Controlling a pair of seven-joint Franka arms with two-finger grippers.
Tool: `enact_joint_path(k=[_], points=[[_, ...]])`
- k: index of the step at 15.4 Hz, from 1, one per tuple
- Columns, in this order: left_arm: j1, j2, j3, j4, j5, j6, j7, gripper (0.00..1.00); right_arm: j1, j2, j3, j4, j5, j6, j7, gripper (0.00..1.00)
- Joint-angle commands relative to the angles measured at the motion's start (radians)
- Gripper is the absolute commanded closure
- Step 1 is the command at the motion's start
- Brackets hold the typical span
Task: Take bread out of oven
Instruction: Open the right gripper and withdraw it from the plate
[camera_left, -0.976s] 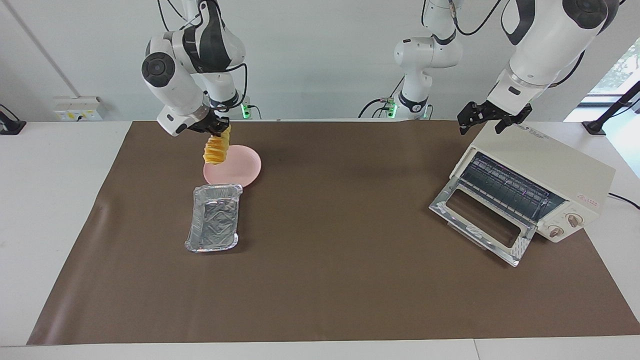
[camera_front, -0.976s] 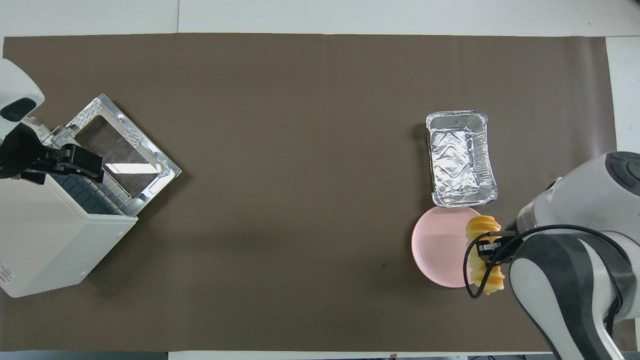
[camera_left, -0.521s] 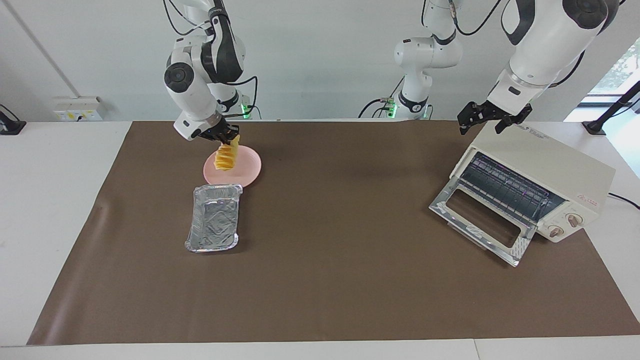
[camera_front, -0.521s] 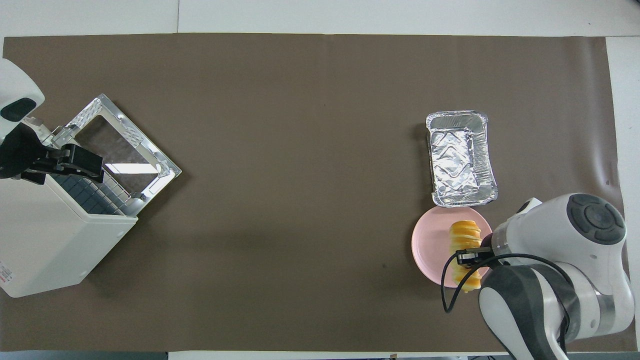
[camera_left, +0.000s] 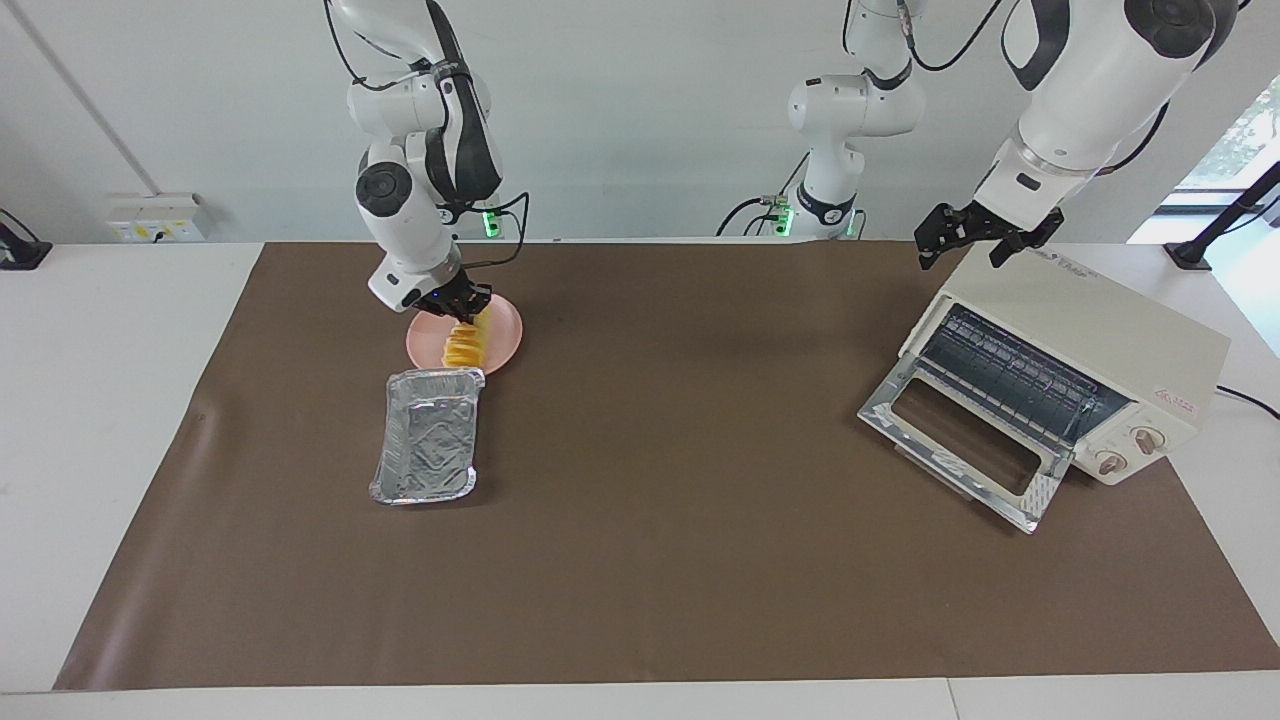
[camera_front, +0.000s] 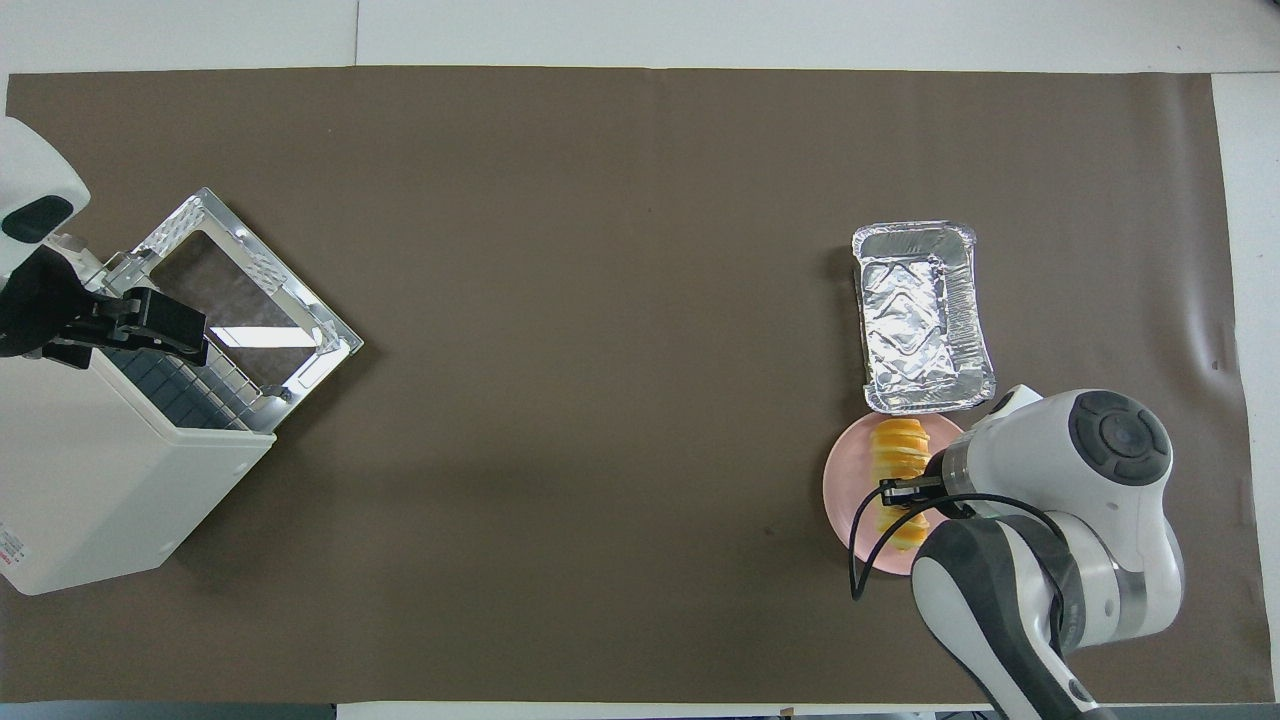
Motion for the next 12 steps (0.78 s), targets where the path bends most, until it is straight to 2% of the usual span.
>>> enact_joint_path(k=[1,2,3,6,12], points=[[0.002,-0.029,0.002,-0.031,-0.010,0.020,0.003,0.00,-0.005,0.000,0.000,0.002,0.018,0.005,-0.014,0.45],[0.002,-0.029,0.002,-0.031,-0.010,0.020,0.003,0.00,-0.008,0.000,0.000,0.010,0.017,-0.004,-0.014,0.05],[0.002,-0.029,0.002,-0.031,-0.010,0.020,0.003,0.00,-0.010,-0.002,0.000,0.031,0.017,-0.018,-0.017,0.00],[0.002,-0.029,0.002,-0.031,-0.010,0.020,0.003,0.00,-0.031,-0.005,-0.005,0.212,0.017,-0.214,-0.017,0.00],[0.002,-0.029,0.002,-0.030,-0.010,0.020,0.003,0.00,-0.128,-0.011,-0.009,0.519,0.000,-0.454,-0.017,0.00]])
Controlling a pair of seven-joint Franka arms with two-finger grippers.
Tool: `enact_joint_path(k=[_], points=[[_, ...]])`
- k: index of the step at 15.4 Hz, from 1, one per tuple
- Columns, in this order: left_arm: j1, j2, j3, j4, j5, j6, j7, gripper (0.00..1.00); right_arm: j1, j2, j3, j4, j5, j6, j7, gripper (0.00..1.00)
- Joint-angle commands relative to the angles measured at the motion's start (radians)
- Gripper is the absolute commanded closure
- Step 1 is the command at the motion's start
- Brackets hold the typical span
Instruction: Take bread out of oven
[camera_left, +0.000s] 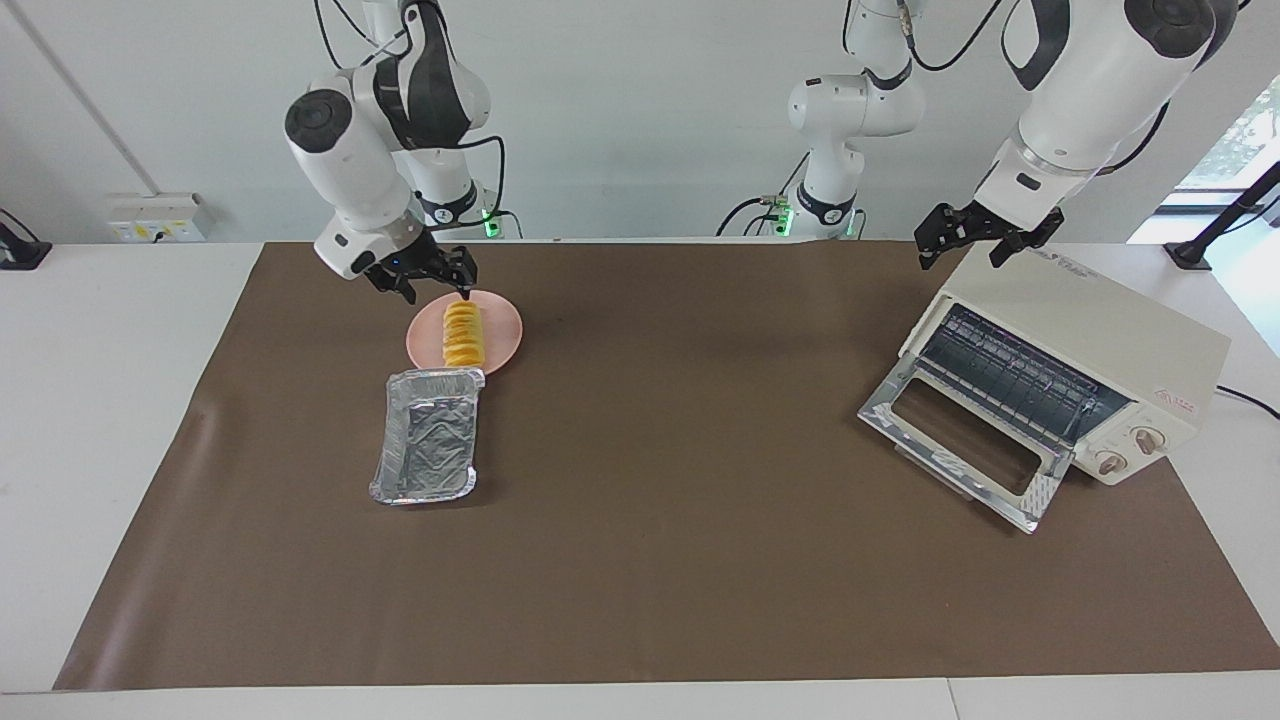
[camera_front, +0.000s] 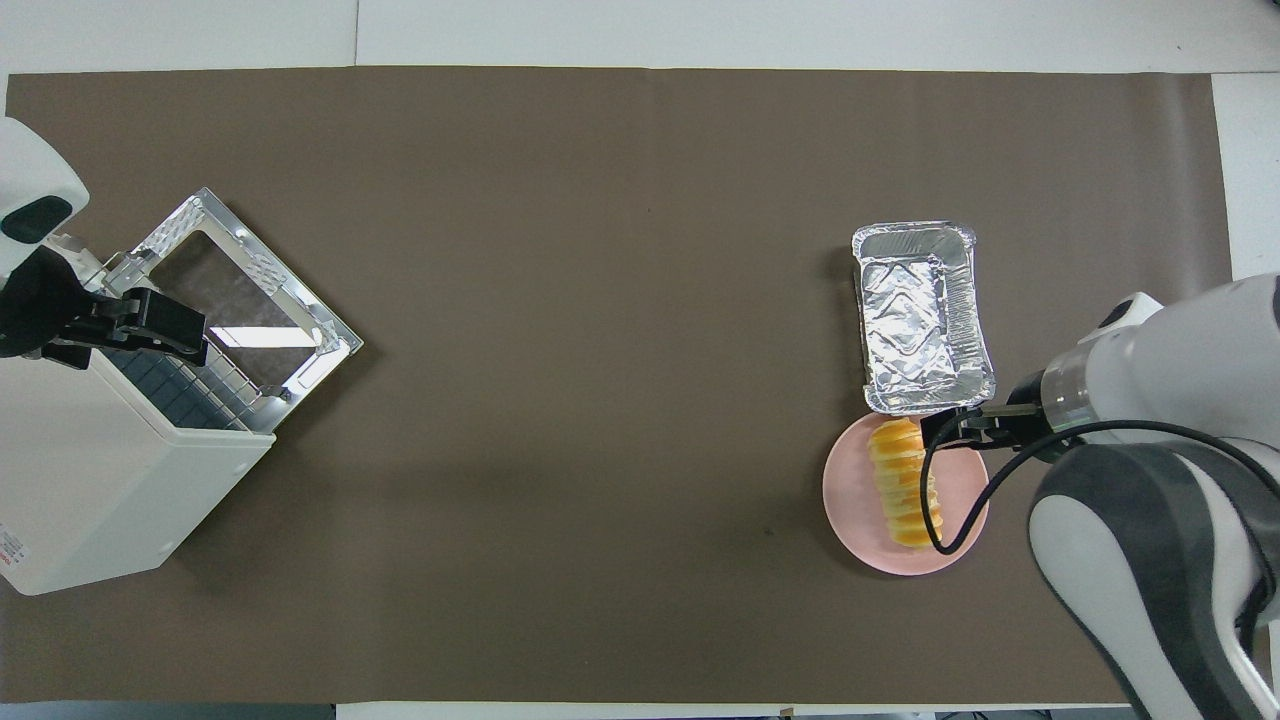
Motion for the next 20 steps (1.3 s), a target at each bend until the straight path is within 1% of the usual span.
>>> enact_joint_path(k=[1,6,9,11,16,18,20], points=[[0.003,-0.031,0.002,-0.031,-0.010,0.020,0.003,0.00,-0.066,0.017,0.004,0.150,-0.002,-0.095,-0.017,0.00],[0.002,-0.029,0.002,-0.031,-0.010,0.020,0.003,0.00,-0.164,0.027,0.004,0.291,-0.011,-0.132,-0.026,0.00],[0.002,-0.029,0.002,-0.031,-0.010,0.020,0.003,0.00,-0.158,0.062,0.009,0.406,-0.141,-0.218,-0.073,0.00],[0.002,-0.029,0.002,-0.031,-0.010,0.020,0.003,0.00,-0.157,0.087,0.007,0.446,-0.159,-0.226,-0.075,0.00],[0.002,-0.029,0.002,-0.031,-0.010,0.020,0.003,0.00,-0.152,0.107,0.009,0.460,-0.156,-0.224,-0.075,0.00],[0.003,-0.031,0.002,-0.031,-0.010,0.020,0.003,0.00,-0.155,0.090,0.007,0.420,-0.157,-0.233,-0.074,0.00],[0.003,-0.029,0.002,-0.031,-0.010,0.021,0.003,0.00,-0.163,0.090,0.007,0.417,-0.157,-0.224,-0.074,0.00]])
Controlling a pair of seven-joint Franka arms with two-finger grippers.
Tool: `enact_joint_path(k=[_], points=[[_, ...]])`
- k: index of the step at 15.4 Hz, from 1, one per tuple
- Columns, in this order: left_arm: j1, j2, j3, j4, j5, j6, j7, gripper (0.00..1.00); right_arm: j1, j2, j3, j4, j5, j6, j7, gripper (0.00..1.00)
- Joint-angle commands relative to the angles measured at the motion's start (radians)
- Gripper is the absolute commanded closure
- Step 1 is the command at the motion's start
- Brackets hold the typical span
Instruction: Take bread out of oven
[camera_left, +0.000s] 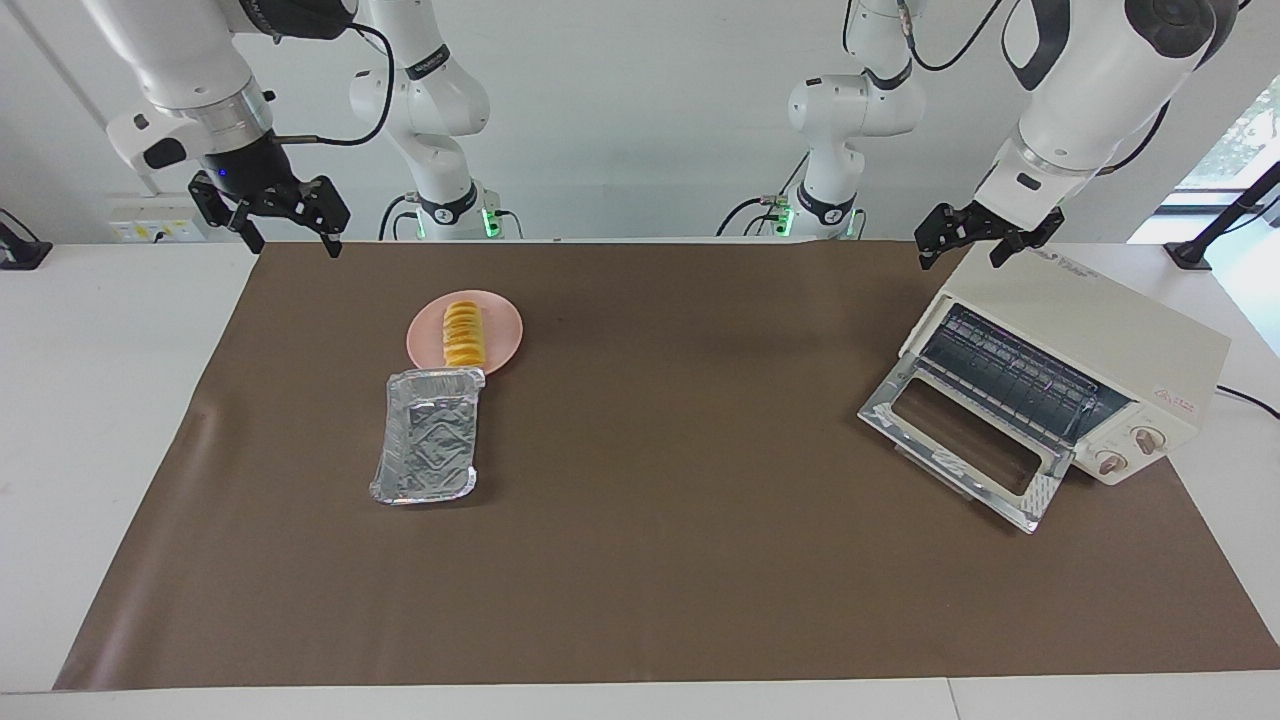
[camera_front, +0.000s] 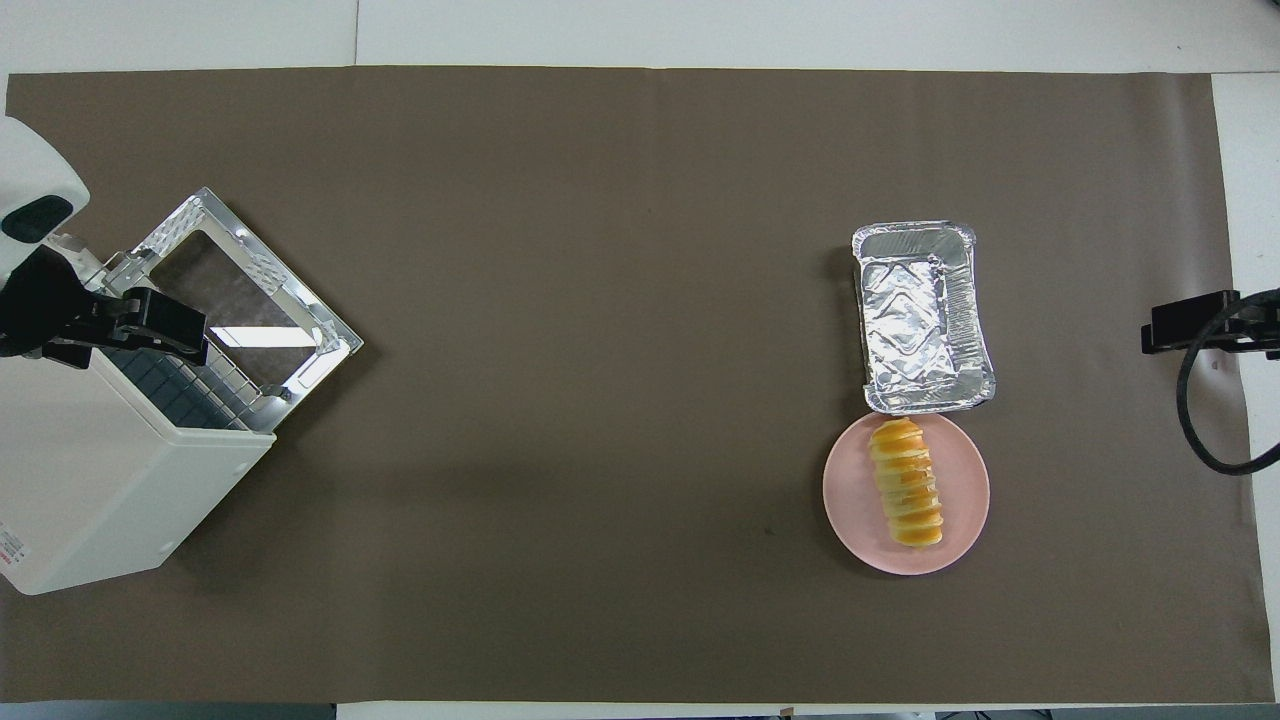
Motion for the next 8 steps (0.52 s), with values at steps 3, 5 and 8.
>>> enact_joint_path(k=[3,5,8], points=[[0.002,-0.029,0.002,-0.031,-0.010,0.020,0.003,0.00,-0.010,-0.001,0.005,0.001,-0.024,-0.010,-0.021,0.00],[0.003,-0.029,0.002,-0.031,-0.010,0.020,0.003,0.00,-0.010,-0.003,0.005,-0.003,-0.021,-0.025,-0.021,0.00],[0.003,-0.029,0.002,-0.031,-0.010,0.020,0.003,0.00,-0.010,-0.013,0.007,-0.013,-0.006,-0.056,-0.026,0.00]])
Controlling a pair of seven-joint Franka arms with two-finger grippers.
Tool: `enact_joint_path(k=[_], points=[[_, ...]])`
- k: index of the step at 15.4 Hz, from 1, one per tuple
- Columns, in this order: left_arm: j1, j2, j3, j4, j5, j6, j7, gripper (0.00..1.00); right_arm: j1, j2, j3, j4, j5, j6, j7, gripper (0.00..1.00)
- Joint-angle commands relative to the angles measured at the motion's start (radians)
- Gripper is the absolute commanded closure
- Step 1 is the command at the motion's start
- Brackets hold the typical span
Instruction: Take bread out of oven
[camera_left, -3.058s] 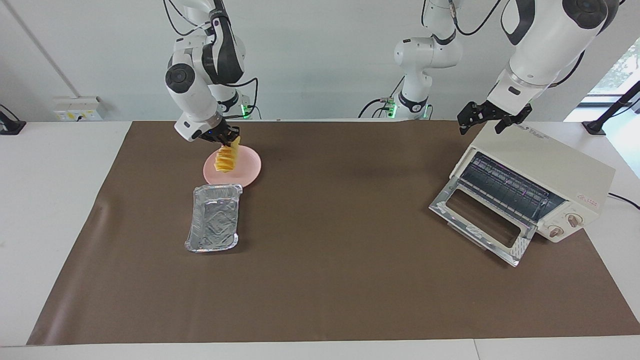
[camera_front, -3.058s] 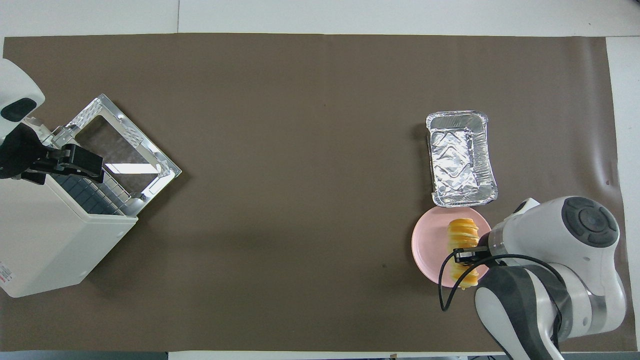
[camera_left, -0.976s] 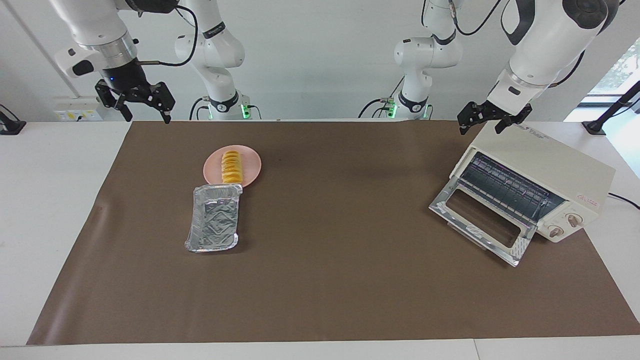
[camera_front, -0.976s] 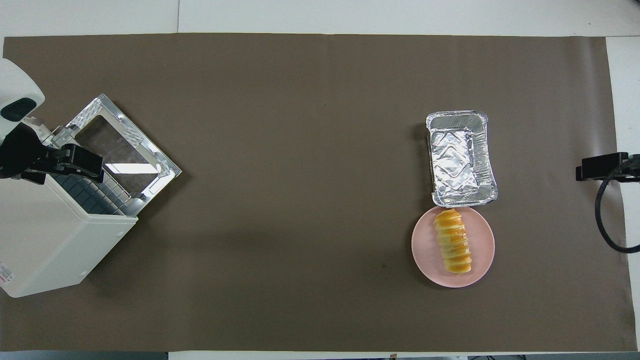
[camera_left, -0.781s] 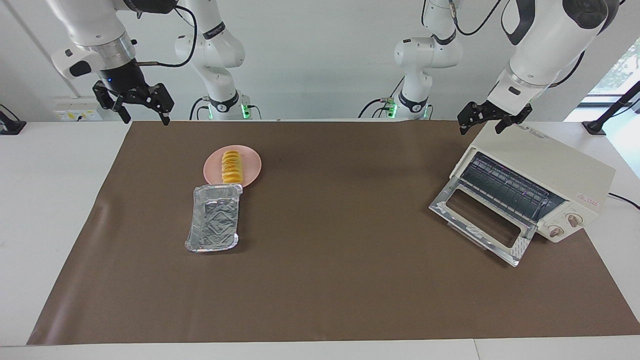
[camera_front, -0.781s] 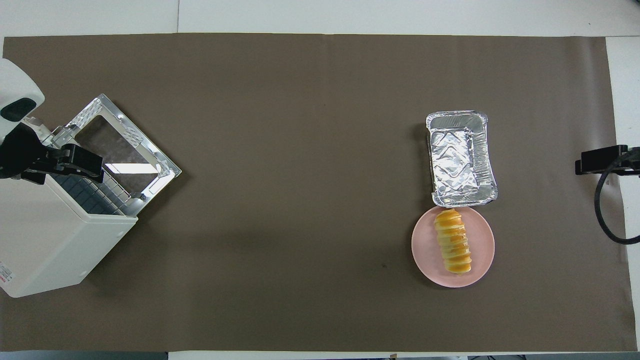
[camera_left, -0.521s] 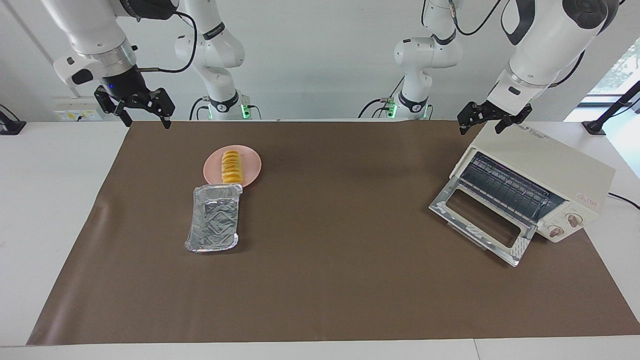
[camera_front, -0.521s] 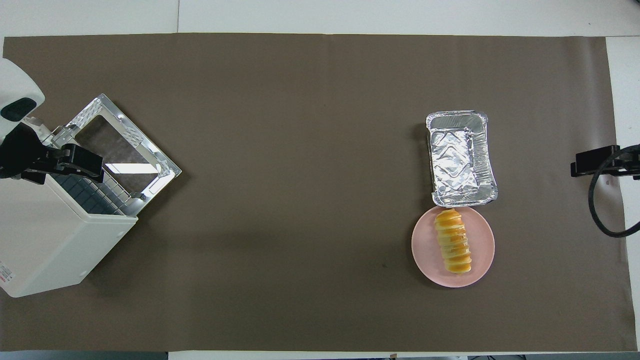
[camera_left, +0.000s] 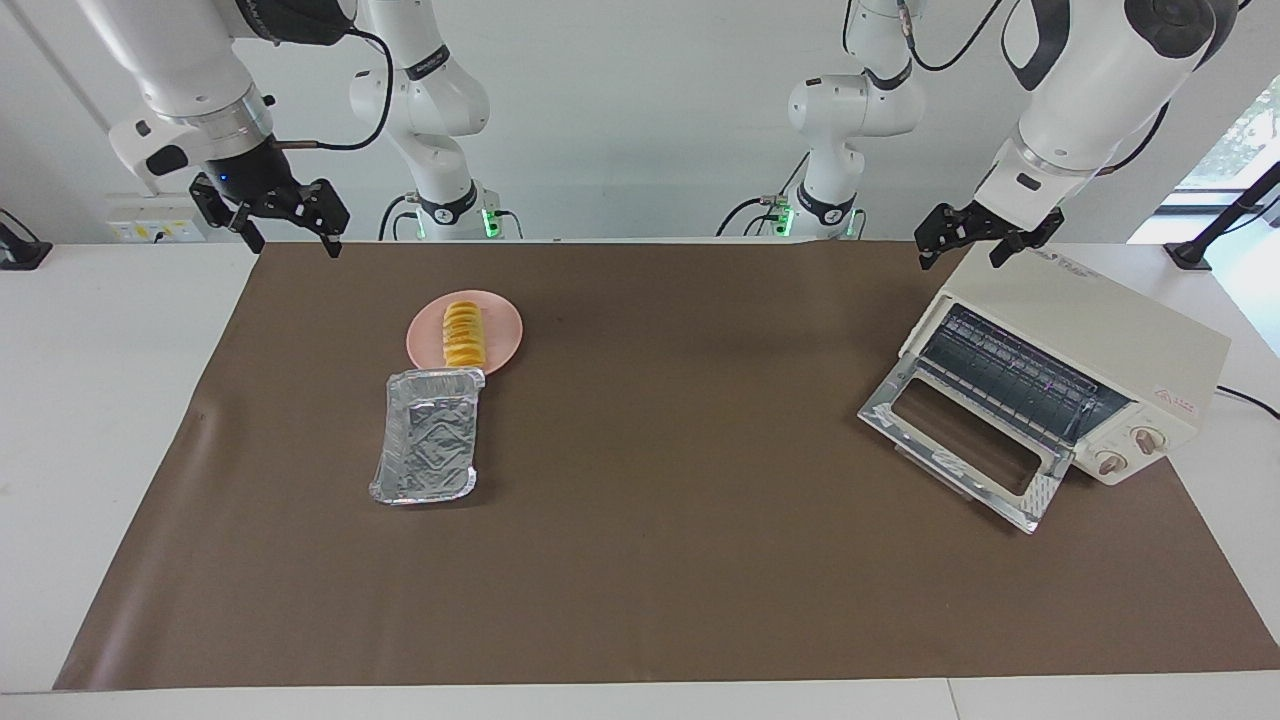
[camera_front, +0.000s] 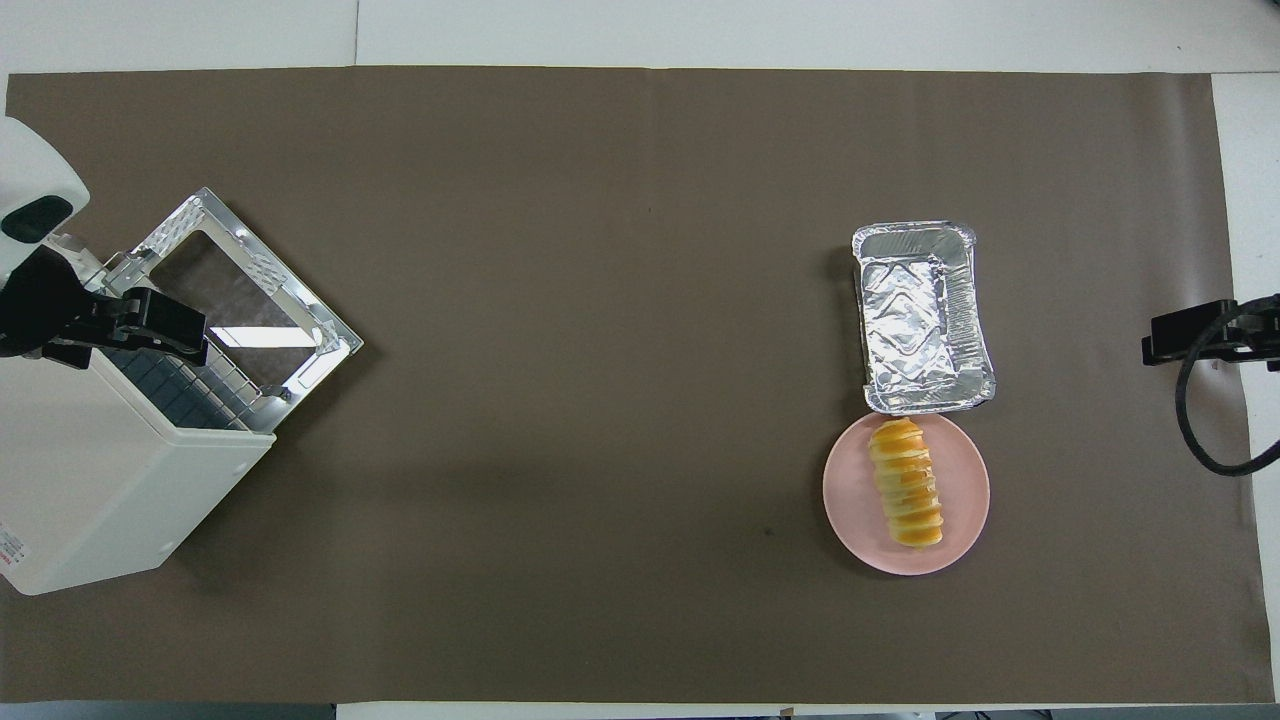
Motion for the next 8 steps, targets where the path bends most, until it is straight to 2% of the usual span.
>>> enact_joint_path(k=[1,8], points=[[0.003,-0.029,0.002,-0.031,-0.010,0.020,0.003,0.00,-0.010,-0.014,0.007,-0.014,0.004,-0.017,-0.029,0.00],[0.002,-0.029,0.002,-0.031,-0.010,0.020,0.003,0.00,-0.009,-0.014,0.007,-0.011,0.002,-0.005,-0.026,0.00]])
